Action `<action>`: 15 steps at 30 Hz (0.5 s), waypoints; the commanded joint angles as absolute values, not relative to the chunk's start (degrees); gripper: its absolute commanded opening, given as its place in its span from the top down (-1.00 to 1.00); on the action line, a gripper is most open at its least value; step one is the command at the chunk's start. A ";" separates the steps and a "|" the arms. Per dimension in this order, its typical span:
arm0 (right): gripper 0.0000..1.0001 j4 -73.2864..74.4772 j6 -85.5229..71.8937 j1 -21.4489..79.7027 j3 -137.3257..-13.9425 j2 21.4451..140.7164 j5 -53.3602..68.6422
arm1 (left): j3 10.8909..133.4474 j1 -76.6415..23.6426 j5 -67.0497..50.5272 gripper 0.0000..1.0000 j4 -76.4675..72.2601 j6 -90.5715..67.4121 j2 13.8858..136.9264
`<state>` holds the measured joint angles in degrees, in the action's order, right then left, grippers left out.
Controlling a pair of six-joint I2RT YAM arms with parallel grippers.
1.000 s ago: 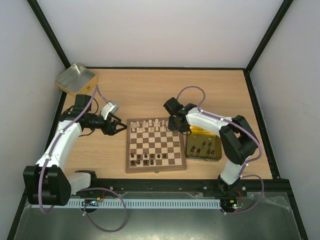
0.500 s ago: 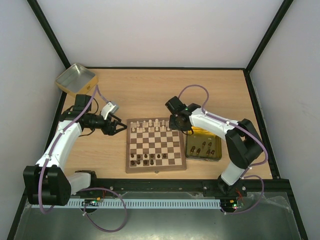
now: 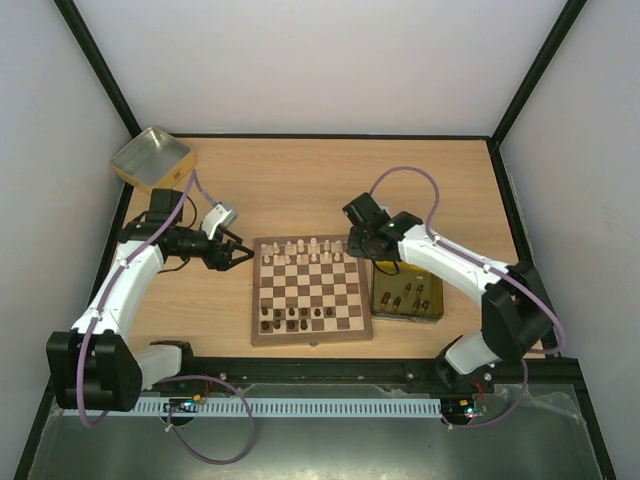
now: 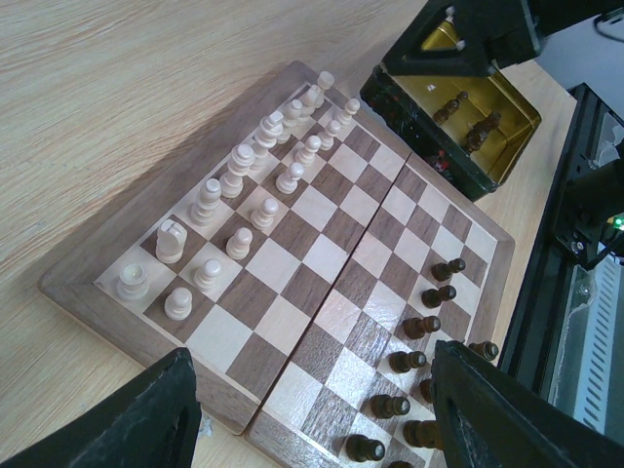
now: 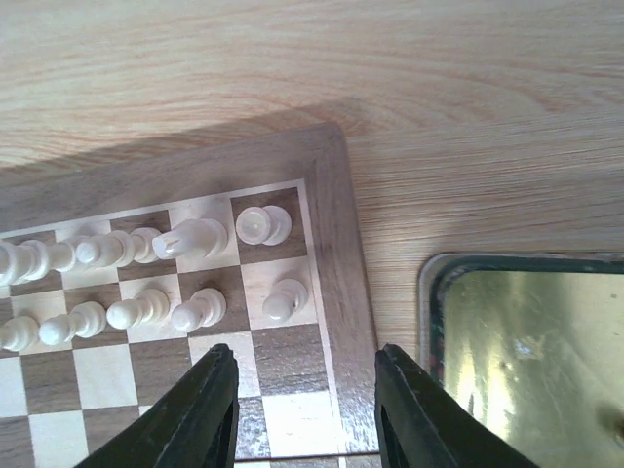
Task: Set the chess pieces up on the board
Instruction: Place the chess piece on the chessboard, then pick up the chess piece from the storage box.
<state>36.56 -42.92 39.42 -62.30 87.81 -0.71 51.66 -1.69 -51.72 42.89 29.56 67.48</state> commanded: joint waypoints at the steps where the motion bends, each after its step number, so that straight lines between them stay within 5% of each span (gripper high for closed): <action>1: 0.26 39.86 -45.54 39.62 -60.23 82.64 -5.53 | 51.13 -1.93 -51.94 -0.31 43.07 29.82 67.15; 15: 0.27 45.18 -48.34 39.55 -51.21 70.17 -0.16 | 51.16 -1.93 -52.03 -0.31 43.15 29.97 67.41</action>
